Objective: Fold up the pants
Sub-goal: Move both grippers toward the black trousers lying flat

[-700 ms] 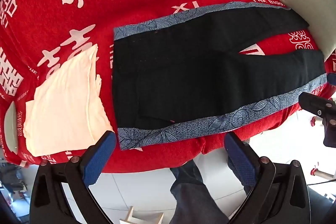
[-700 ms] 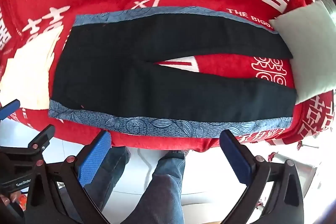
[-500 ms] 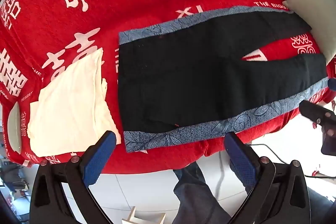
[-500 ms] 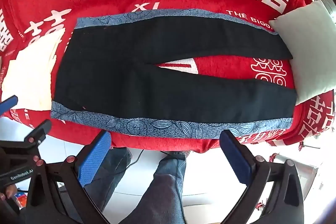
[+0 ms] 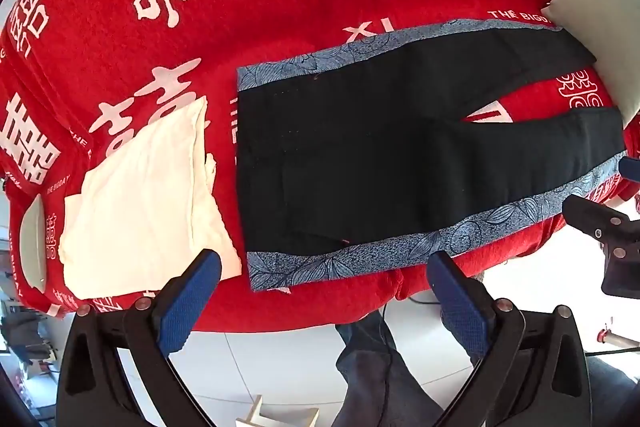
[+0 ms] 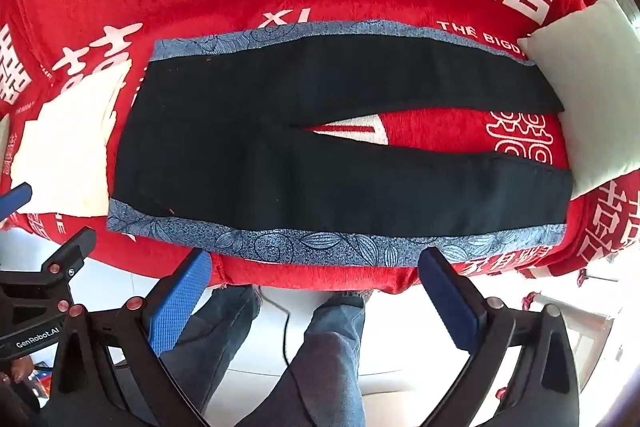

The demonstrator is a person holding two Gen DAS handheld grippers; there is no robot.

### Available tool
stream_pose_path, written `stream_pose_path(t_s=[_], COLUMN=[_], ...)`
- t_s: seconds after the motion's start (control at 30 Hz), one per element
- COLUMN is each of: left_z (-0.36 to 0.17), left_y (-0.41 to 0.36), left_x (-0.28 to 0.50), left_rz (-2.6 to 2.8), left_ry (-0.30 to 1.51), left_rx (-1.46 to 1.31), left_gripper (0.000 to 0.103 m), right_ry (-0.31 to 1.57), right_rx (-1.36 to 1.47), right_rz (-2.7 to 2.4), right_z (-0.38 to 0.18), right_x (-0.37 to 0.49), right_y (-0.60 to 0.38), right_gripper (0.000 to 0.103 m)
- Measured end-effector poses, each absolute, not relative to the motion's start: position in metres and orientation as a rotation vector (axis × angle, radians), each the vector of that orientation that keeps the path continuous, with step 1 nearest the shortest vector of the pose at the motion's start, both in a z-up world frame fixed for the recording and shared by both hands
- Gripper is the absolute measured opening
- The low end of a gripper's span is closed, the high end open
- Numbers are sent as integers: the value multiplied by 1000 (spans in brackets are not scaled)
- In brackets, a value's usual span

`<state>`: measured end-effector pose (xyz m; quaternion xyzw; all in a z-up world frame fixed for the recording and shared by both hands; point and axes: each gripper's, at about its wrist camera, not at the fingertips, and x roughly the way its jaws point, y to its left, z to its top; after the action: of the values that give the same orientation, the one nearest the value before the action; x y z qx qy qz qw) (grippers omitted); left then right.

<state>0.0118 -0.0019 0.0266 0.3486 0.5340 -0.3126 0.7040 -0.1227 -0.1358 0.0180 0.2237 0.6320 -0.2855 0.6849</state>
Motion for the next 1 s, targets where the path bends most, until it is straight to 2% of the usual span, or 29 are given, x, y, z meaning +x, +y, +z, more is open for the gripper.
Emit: stream_pose_path(t_s=[1.0], left_z=[37], left_y=[-4], left_x=[14], left_rz=[-687], left_ry=[1178], left_rx=[738], left_gripper=[103], right_ry=[1395], right_rx=[523], right_rz=[-638], right_z=[25], right_x=[-131], right_y=[-143], right_gripper=[103])
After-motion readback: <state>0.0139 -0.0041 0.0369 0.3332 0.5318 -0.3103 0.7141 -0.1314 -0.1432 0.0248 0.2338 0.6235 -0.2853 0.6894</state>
